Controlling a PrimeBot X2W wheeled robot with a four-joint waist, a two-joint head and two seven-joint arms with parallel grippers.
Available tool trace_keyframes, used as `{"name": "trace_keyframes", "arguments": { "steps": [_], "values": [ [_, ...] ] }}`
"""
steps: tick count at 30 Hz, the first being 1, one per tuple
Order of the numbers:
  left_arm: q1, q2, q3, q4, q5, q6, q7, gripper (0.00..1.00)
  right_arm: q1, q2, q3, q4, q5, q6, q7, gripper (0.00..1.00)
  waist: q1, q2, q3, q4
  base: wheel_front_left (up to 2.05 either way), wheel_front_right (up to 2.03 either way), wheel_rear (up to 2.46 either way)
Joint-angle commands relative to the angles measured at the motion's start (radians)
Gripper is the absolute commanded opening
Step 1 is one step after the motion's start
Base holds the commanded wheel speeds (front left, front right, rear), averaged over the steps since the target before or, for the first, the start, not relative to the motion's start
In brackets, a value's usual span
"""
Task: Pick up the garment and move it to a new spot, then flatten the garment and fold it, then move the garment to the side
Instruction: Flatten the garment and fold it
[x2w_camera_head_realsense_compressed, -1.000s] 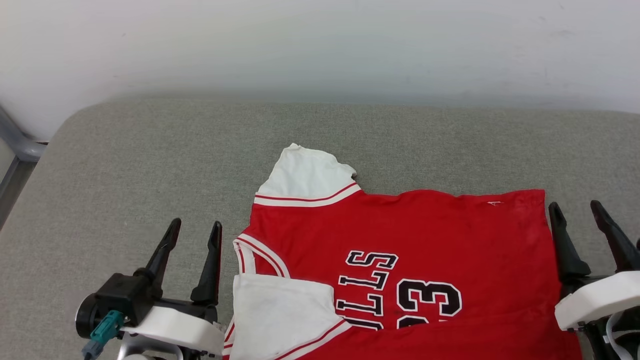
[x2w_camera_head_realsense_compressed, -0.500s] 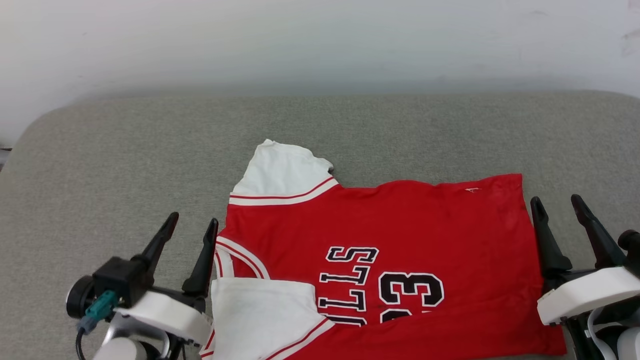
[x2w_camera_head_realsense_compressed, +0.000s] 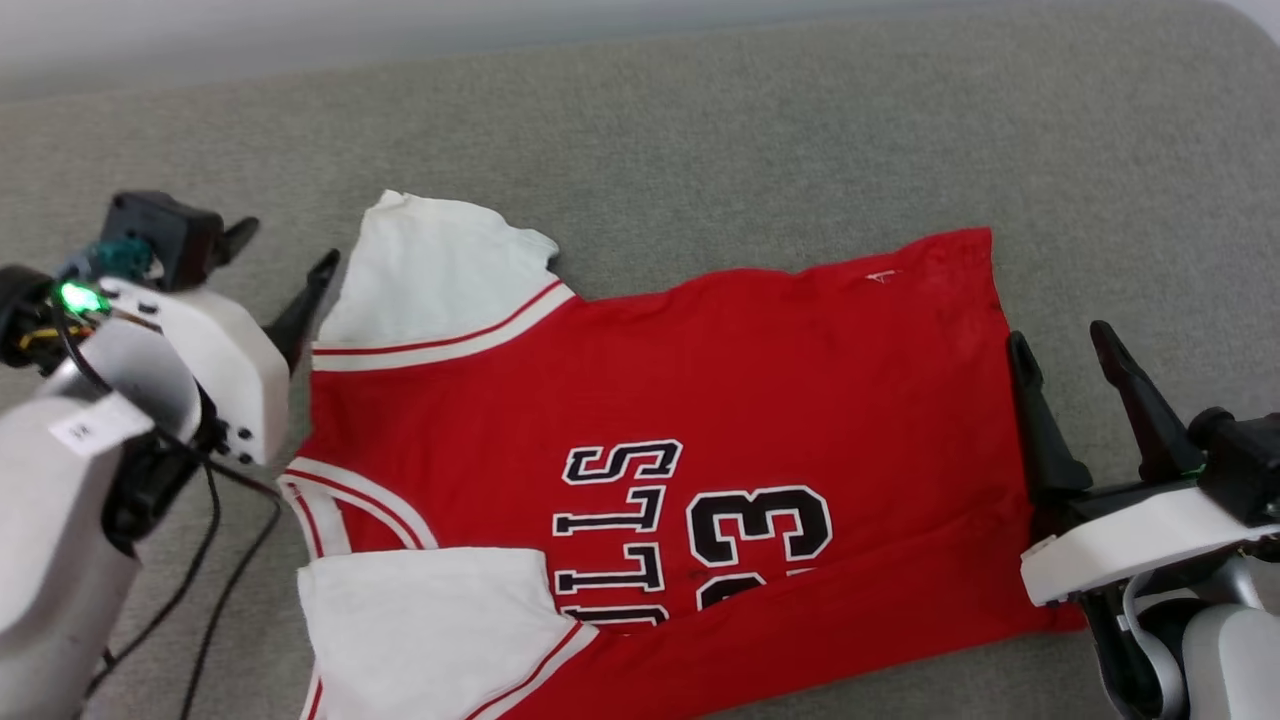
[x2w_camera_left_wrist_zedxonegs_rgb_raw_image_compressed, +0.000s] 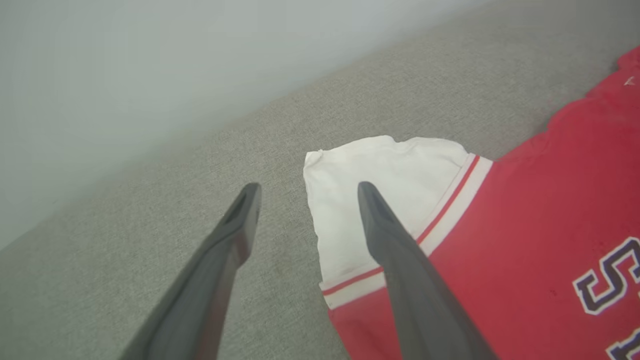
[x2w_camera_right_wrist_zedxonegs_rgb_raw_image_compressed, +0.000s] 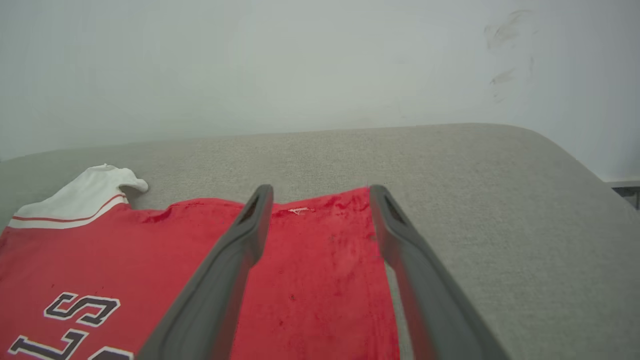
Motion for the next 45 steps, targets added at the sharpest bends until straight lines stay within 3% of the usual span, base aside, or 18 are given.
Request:
{"name": "trace_keyframes", "arguments": {
  "steps": [1, 5, 12, 19, 28, 29, 30, 31, 33, 40, 45],
  "values": [
    [-0.038, 0.015, -0.017, 0.004, -0.033, -0.001, 0.033, 1.0, -0.021, 0.009, 0.011, -0.003, -0.006, -0.001, -0.002, 1.0, -0.0002, 0.0, 0.071, -0.06, 0.0, 0.0, 0.0],
    [-0.157, 0.076, -0.063, 0.055, -0.145, -0.001, 0.206, 1.0, -0.038, 0.019, 0.02, -0.004, -0.007, -0.001, -0.016, 1.0, -0.0002, 0.0, 0.117, -0.085, 0.0, 0.0, 0.0],
    [-0.328, 0.104, -0.069, 0.182, -0.244, -0.001, 0.41, 1.0, -0.073, 0.036, 0.044, 0.011, 0.002, -0.001, -0.032, 1.0, -0.0002, 0.0, 0.184, -0.13, 0.0, 0.0, 0.0],
    [-0.397, 0.13, -0.076, 0.257, -0.25, -0.001, 0.476, 1.0, -0.087, 0.047, 0.044, 0.034, 0.007, -0.001, -0.053, 1.0, -0.0002, 0.0, 0.222, -0.159, 0.0, 0.0, 0.0],
    [-0.383, 0.121, -0.116, 0.289, -0.245, 0.0, 0.508, 1.0, -0.099, 0.052, 0.043, 0.053, 0.005, -0.001, -0.065, 1.0, -0.0002, 0.0, 0.24, -0.162, 0.0, 0.0, 0.0],
    [-0.378, 0.117, -0.124, 0.29, -0.25, 0.0, 0.517, 0.66, -0.1, 0.052, 0.044, 0.053, 0.005, -0.001, -0.064, 1.0, -0.0002, 0.0, 0.241, -0.161, 0.0, 0.0, 0.0],
    [-0.372, 0.111, -0.132, 0.288, -0.257, -0.001, 0.522, 0.19, -0.101, 0.053, 0.045, 0.054, 0.003, -0.001, -0.062, 1.0, -0.0002, 0.0, 0.242, -0.16, 0.0, 0.0, 0.0],
    [-0.362, 0.099, -0.134, 0.292, -0.28, -0.001, 0.535, 0.0, -0.103, 0.053, 0.044, 0.055, 0.001, -0.001, -0.061, 1.0, -0.0002, 0.0, 0.242, -0.158, 0.0, 0.0, 0.0],
    [-0.343, 0.076, -0.139, 0.29, -0.321, -0.003, 0.559, 0.0, -0.104, 0.053, 0.044, 0.057, -0.003, -0.001, -0.057, 1.0, -0.0002, 0.0, 0.241, -0.155, 0.0, 0.0, 0.0],
    [-0.365, 0.074, -0.104, 0.302, -0.304, -0.002, 0.405, 0.0, -0.094, 0.052, 0.029, 0.06, -0.018, -0.001, -0.03, 1.0, -0.0002, 0.0, 0.198, -0.129, 0.0, 0.0, 0.0],
    [-0.355, 0.051, -0.111, 0.292, -0.308, -0.002, 0.319, 0.0, -0.079, 0.014, 0.025, 0.043, -0.034, -0.001, 0.028, 1.0, -0.0002, 0.0, 0.141, -0.088, 0.0, 0.0, 0.0]
  ]
}}
